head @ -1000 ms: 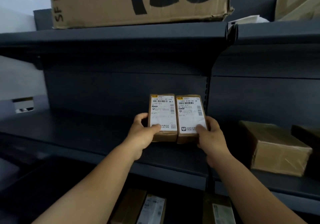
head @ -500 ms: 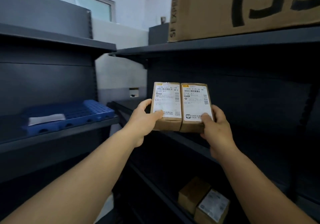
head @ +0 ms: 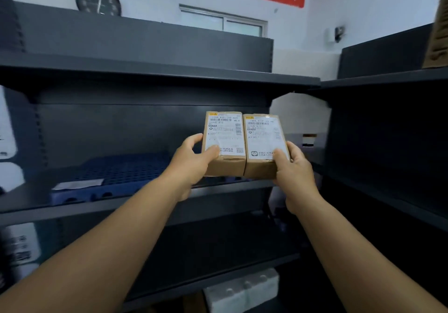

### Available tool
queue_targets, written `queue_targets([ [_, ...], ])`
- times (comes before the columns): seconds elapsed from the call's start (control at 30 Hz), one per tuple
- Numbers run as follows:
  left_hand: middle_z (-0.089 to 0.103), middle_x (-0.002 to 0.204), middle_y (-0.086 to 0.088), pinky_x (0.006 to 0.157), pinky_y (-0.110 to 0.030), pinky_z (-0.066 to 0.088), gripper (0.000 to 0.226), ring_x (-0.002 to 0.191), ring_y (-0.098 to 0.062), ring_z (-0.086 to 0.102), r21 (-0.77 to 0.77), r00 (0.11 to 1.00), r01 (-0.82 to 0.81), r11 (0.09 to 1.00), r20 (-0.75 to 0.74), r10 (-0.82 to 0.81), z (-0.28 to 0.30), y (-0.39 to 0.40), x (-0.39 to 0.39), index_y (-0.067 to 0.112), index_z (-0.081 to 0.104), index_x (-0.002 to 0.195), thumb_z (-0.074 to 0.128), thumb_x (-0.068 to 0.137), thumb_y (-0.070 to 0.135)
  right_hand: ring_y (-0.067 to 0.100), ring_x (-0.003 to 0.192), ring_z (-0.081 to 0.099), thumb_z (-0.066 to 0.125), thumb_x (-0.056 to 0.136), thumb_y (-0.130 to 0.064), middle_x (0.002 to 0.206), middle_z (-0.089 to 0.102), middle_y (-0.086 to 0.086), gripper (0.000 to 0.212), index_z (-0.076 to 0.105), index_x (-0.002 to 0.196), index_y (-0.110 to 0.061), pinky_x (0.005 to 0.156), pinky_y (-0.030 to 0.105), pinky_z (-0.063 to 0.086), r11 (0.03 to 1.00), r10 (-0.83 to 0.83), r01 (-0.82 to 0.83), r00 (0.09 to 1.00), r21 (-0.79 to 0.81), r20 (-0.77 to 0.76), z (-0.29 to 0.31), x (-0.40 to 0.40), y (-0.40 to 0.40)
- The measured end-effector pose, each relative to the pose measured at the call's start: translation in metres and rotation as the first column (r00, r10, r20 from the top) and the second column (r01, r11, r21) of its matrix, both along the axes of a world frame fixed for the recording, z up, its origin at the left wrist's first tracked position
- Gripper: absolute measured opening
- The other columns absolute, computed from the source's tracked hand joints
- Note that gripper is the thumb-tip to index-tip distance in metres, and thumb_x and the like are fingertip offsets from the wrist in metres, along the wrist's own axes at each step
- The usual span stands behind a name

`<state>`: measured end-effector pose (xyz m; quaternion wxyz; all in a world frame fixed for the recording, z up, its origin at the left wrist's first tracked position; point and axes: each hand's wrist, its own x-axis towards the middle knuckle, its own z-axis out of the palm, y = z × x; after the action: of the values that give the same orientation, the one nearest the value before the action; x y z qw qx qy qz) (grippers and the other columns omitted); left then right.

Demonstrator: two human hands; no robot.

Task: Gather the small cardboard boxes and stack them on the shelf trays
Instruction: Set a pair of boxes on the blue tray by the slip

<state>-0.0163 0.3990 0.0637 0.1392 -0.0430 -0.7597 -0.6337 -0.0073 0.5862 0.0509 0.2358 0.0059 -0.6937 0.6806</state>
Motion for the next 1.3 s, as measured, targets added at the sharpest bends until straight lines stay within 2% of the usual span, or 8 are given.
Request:
queue_targets([
  [0.23,0.062,0.123,0.004,0.097,-0.042,0.049,0.059,0.107,-0.019,0.062,-0.014,0.988,-0.153,0.988,0.012,0.153,0.008,-0.151,0.023,0.035,0.04,0.138,0.063,0.085,0.039,0.017,0.113,0.053,0.042,0.097,-0.033,0.129,0.054,-0.007,0.045,0.036,0.142,-0.031,0.099,0.046,0.046,0.986,0.162,-0.162,0.986,0.03,0.028,0.007,-0.011,-0.149],
  [0.47,0.061,0.122,-0.002,0.091,-0.045,0.053,0.054,0.102,-0.02,0.062,0.009,0.949,-0.314,0.95,0.025,0.313,0.019,-0.264,0.037,0.028,0.044,0.137,0.064,0.087,0.035,0.014,0.102,0.052,0.039,0.099,-0.031,0.109,0.052,-0.01,0.033,0.042,0.132,-0.034,0.095,0.042,0.049,0.94,0.33,-0.335,0.941,0.067,0.073,0.018,-0.024,-0.265],
  [0.67,0.057,0.112,-0.002,0.077,-0.033,0.055,0.053,0.09,-0.013,0.057,0.002,0.922,-0.385,0.923,0.053,0.384,0.025,-0.308,0.01,0.02,0.046,0.136,0.06,0.089,0.04,0.015,0.098,0.053,0.041,0.097,-0.042,0.091,0.054,-0.012,0.039,0.047,0.132,-0.024,0.096,0.041,0.049,0.907,0.384,-0.403,0.911,0.122,0.15,0.023,-0.068,-0.314],
  [0.8,0.06,0.115,-0.006,0.086,-0.04,0.056,0.049,0.099,-0.023,0.06,-0.01,0.895,-0.431,0.902,0.118,0.429,0.024,-0.324,-0.025,0.017,0.054,0.127,0.059,0.088,0.047,0.02,0.101,0.052,0.04,0.096,-0.049,0.104,0.053,-0.001,0.05,0.047,0.133,-0.016,0.097,0.039,0.047,0.887,0.375,-0.422,0.895,0.185,0.242,0.025,-0.109,-0.329],
  [0.9,0.064,0.112,-0.009,0.074,-0.034,0.057,0.039,0.097,-0.024,0.064,-0.043,0.889,-0.423,0.905,0.175,0.424,0.023,-0.333,-0.053,0.017,0.057,0.113,0.055,0.09,0.048,0.018,0.095,0.047,0.037,0.097,-0.051,0.102,0.051,0.0,0.052,0.05,0.13,-0.013,0.086,0.031,0.041,0.855,0.371,-0.448,0.88,0.261,0.295,0.026,-0.137,-0.335],
  [0.97,0.065,0.108,-0.007,0.069,-0.029,0.056,0.042,0.095,-0.022,0.064,-0.082,0.892,-0.398,0.914,0.197,0.406,0.018,-0.337,-0.071,0.015,0.058,0.115,0.051,0.092,0.049,0.02,0.102,0.046,0.035,0.098,-0.05,0.121,0.054,0.007,0.055,0.047,0.134,-0.01,0.084,0.027,0.034,0.82,0.382,-0.48,0.864,0.312,0.327,0.024,-0.154,-0.338],
  [1.13,0.064,0.102,-0.007,0.075,-0.034,0.057,0.047,0.091,-0.022,0.062,-0.133,0.874,-0.415,0.9,0.217,0.435,-0.004,-0.345,-0.11,0.008,0.059,0.12,0.049,0.094,0.047,0.025,0.129,0.043,0.043,0.095,-0.05,0.145,0.043,0.008,0.064,0.036,0.143,-0.007,0.102,0.029,0.034,0.738,0.389,-0.545,0.825,0.398,0.409,0.01,-0.19,-0.344],
  [1.3,0.065,0.111,-0.014,0.089,-0.041,0.055,0.048,0.101,-0.028,0.062,-0.163,0.85,-0.423,0.891,0.27,0.453,-0.019,-0.352,-0.133,0.005,0.061,0.119,0.047,0.095,0.044,0.012,0.1,0.052,0.069,0.084,-0.037,0.133,0.055,0.005,0.061,0.047,0.135,-0.01,0.087,0.019,0.04,0.628,0.474,-0.664,0.741,0.407,0.476,0.004,-0.203,-0.346],
])
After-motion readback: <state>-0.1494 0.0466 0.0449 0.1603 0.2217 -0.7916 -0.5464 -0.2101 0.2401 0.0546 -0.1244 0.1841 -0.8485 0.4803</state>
